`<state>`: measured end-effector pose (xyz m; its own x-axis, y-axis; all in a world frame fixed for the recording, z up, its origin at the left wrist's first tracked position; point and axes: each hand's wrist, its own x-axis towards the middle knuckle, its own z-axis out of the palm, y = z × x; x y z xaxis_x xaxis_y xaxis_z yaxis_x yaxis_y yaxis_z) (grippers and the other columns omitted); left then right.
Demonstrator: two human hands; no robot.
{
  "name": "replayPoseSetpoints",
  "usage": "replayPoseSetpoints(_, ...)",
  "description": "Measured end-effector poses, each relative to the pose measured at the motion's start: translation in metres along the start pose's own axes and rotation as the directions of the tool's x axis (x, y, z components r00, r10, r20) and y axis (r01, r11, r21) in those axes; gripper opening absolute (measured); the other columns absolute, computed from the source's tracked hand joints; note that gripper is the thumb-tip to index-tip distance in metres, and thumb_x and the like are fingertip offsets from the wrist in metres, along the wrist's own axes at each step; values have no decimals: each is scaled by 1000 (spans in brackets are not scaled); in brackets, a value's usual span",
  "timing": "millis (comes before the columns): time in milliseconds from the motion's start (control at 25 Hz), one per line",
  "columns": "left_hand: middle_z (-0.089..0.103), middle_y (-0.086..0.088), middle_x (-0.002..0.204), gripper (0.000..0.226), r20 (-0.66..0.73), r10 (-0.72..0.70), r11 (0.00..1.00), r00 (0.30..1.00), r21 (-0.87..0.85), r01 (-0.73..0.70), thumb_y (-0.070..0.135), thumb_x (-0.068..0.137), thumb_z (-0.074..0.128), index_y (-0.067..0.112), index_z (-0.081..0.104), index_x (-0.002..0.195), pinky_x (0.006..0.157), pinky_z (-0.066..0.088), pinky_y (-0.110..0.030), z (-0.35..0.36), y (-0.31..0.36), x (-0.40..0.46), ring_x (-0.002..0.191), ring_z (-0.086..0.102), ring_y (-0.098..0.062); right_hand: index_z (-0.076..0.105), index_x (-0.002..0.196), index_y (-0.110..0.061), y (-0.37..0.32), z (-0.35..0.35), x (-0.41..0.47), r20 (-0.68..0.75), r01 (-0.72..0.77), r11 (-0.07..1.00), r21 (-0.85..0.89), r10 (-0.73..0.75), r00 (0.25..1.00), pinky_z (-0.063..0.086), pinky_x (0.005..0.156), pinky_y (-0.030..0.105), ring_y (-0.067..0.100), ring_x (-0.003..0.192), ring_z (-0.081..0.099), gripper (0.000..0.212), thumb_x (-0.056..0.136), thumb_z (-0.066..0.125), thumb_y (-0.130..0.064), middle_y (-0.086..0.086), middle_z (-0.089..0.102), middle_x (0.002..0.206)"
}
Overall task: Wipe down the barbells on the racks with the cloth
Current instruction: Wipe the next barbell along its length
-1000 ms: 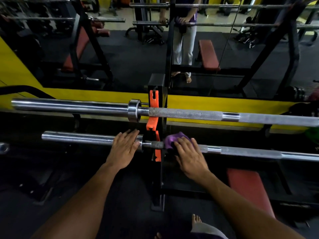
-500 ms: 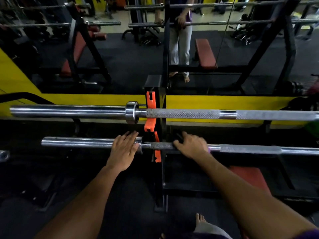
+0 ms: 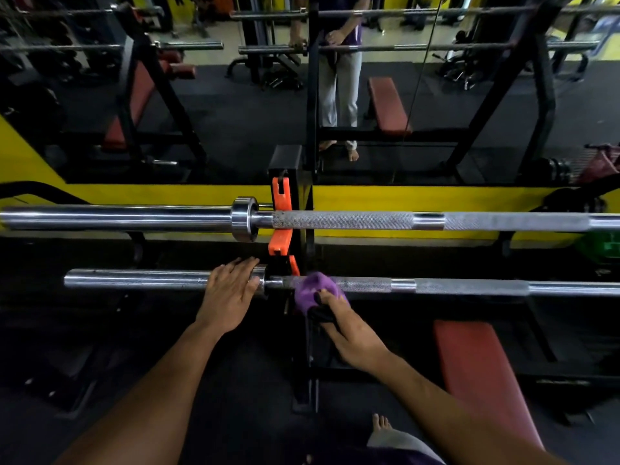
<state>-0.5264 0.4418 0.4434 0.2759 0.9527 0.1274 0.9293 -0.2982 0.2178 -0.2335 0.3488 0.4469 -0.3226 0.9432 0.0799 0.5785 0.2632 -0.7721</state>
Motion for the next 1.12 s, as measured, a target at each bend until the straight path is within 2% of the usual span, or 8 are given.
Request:
replayPoseSetpoints(120,41,2,159,78,-8,-6,1000,1000,-11,6,61,102,-6,23,34,157,122,11,-42,0,2,0,149,29,-18,60,122,-30,1,-4,-39,-82,-324,682,656,491,867,49,87,15,6,107,65,35,100,55,-3,-15,71,113)
replayPoseSetpoints(200,43,0,157,75,-27,-13,1000,1000,-9,13,58,103,-2,22,36,156,121,15,-45,1,2,0,148,31,-20,65,121,-22,15,-14,-57,12,-242,185,953,772,635,59,73,23,14,90,72,32,97,54,-4,-2,77,103)
replayPoseSetpoints(280,46,-3,154,72,-22,-7,1000,1000,2,7,56,105,1,20,38,154,120,21,-48,2,2,2,146,35,-22,60,131,-9,36,-34,-69,80,-15,-85,996,844,530,62,65,28,18,77,75,41,90,58,-9,6,78,93)
replayPoseSetpoints(400,51,-5,150,68,-5,-12,1000,1000,16,12,53,106,5,18,41,152,117,26,-52,2,1,2,142,40,-25,58,136,-9,52,-65,-48,43,184,-148,972,876,480,56,83,32,20,86,76,69,69,66,-23,6,78,99)
replayPoseSetpoints(560,56,-8,141,60,32,-14,1000,999,11,14,46,106,16,15,44,148,115,27,-50,-6,7,4,134,44,-26,67,121,-11,72,-66,10,128,360,-251,899,934,332,46,103,41,31,111,65,46,100,36,-37,15,69,122)
replayPoseSetpoints(760,59,-8,127,63,65,-18,1000,998,19,16,48,107,12,10,51,139,111,21,-35,-14,10,8,122,43,-20,65,105,-8,25,0,60,284,214,-468,858,777,561,55,78,37,29,87,68,49,101,28,-40,13,75,84)
replayPoseSetpoints(880,61,-11,117,70,29,22,999,999,38,-23,50,108,7,5,56,128,102,18,-25,-12,7,6,111,45,-21,60,126,3,-7,32,79,251,123,-457,881,671,697,57,87,39,36,103,67,57,104,22,-33,24,69,113)
replayPoseSetpoints(1120,61,-14,117,62,-33,23,1000,999,12,-23,50,108,12,10,55,128,106,30,-46,-4,5,6,114,49,-29,66,107,-12,49,-29,34,174,207,-321,924,837,518,55,75,28,26,92,70,36,83,43,-25,11,75,98)
